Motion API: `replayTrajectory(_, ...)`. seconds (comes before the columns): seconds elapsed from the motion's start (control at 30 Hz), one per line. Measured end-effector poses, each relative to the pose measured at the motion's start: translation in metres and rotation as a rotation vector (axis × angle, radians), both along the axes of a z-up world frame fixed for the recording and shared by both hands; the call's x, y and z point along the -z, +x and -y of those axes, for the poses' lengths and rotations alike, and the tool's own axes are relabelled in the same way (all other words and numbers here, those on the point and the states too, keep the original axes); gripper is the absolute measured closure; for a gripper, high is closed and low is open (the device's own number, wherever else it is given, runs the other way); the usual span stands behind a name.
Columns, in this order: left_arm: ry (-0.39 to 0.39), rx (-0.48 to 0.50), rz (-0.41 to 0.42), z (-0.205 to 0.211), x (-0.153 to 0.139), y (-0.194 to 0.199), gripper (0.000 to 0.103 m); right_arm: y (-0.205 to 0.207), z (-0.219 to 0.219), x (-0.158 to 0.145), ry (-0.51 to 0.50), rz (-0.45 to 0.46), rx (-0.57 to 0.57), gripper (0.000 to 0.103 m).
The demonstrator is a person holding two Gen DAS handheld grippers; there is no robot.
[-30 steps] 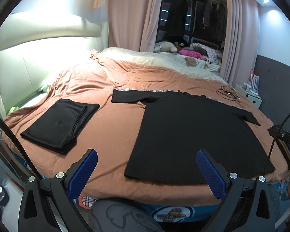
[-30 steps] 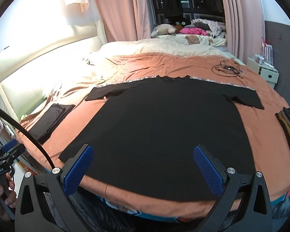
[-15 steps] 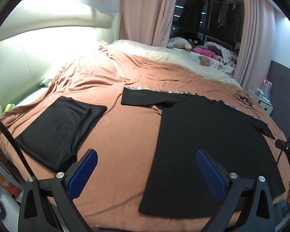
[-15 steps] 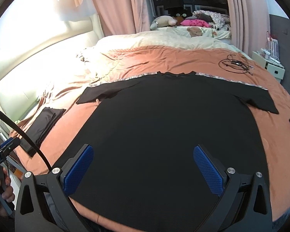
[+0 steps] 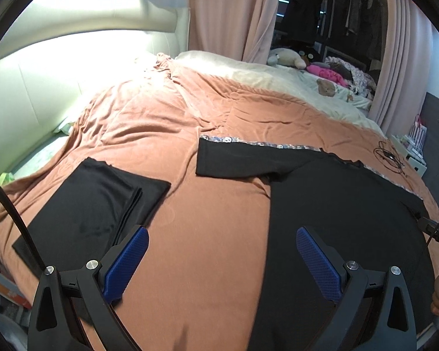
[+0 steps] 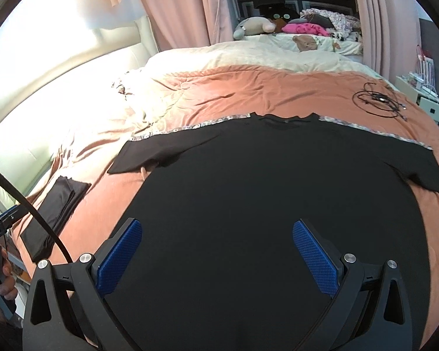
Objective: Fold small clothes
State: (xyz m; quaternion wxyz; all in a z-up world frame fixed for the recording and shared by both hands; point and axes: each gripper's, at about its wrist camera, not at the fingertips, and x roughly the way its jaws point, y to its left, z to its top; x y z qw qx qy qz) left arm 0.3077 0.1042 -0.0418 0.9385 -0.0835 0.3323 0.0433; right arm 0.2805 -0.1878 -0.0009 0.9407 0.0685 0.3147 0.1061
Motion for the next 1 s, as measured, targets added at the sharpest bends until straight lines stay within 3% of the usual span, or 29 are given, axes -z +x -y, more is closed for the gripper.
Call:
replayTrajectory(0.17, -0.036, 0.017, -0.038, -0.014, 0.000, 0.043, 0.002, 0.041, -0.009, 0.002, 0.026, -0.021, -0.002, 0.000)
replayTrajectory(0.37, -0.042, 0.034, -0.094, -0.028, 0.009, 0.104, 0.008, 0.094, -0.021, 0.010, 0.045, -0.062, -0.024, 0.008)
replayTrajectory(0.53, -0.123, 0.055, -0.171, -0.047, 0.031, 0.162, 0.023, 0.144, -0.027, 0.013, 0.060, -0.108, -0.063, 0.023)
replayTrajectory(0.63, -0.133, 0.043, -0.211, -0.057, 0.048, 0.193, 0.025, 0.174, -0.031, 0.016, 0.069, -0.140, -0.082, 0.031)
replayTrajectory(0.73, -0.143, 0.030, -0.241, -0.067, 0.064, 0.222, 0.029, 0.201, -0.034, 0.023, 0.055, -0.162, -0.080, 0.033)
replayTrajectory(0.93, -0.159, 0.007, -0.282, -0.084, 0.093, 0.266, 0.036, 0.251, -0.043, 0.044, 0.122, -0.222, -0.099, 0.033)
replayTrajectory(1.0, -0.152, 0.006, -0.299, -0.086, 0.102, 0.278, 0.037, 0.262, -0.046, 0.050, 0.132, -0.230, -0.100, 0.038)
